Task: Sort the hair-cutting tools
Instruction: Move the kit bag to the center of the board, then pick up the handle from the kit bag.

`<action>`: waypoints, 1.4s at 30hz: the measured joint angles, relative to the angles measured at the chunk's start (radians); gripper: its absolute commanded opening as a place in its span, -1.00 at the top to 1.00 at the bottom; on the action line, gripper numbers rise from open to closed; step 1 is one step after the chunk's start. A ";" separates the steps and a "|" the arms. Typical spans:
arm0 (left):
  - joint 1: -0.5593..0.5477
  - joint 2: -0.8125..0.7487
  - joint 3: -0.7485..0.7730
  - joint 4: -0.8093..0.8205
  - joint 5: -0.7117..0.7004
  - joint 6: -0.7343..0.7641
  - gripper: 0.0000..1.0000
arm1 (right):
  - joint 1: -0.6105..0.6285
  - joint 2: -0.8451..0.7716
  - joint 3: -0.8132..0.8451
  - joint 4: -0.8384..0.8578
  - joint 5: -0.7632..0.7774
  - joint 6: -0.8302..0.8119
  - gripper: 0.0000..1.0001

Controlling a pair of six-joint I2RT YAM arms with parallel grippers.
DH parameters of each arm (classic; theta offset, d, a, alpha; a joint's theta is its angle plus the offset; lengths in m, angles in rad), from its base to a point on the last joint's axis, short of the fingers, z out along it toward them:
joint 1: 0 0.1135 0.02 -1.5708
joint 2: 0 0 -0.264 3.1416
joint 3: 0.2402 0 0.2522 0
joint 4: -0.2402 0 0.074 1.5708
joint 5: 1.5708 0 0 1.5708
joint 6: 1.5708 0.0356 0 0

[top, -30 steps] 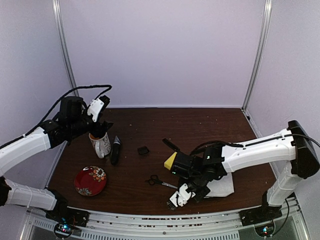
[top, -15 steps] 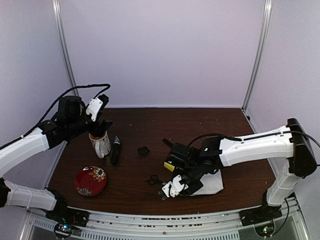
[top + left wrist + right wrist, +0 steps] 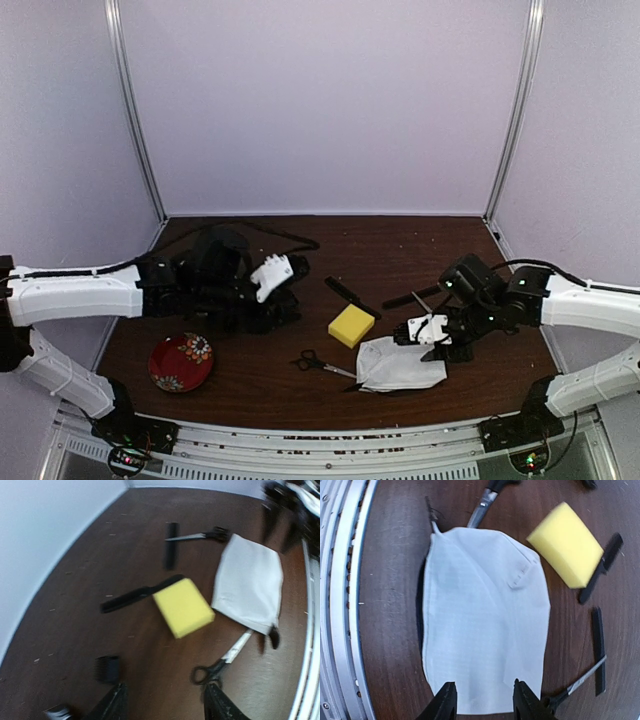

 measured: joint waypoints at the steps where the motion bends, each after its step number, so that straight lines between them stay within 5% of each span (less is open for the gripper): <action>1: -0.068 0.047 0.002 0.007 0.014 -0.020 -0.09 | -0.033 -0.038 -0.026 0.011 -0.007 0.019 0.23; 10: -0.351 0.319 -0.009 0.066 0.056 -0.172 -0.16 | -0.206 -0.214 -0.134 0.053 -0.019 0.076 0.23; 18: -0.354 0.414 0.002 0.126 0.076 -0.224 -0.16 | -0.267 -0.217 -0.195 -0.066 -0.017 -0.061 0.08; 27: -0.354 0.506 0.065 0.196 0.101 -0.243 0.32 | -0.269 -0.109 -0.250 -0.089 0.009 -0.189 0.04; 42: -0.354 0.537 0.077 0.223 0.103 -0.281 0.58 | -0.266 0.015 -0.262 0.042 0.013 -0.277 0.26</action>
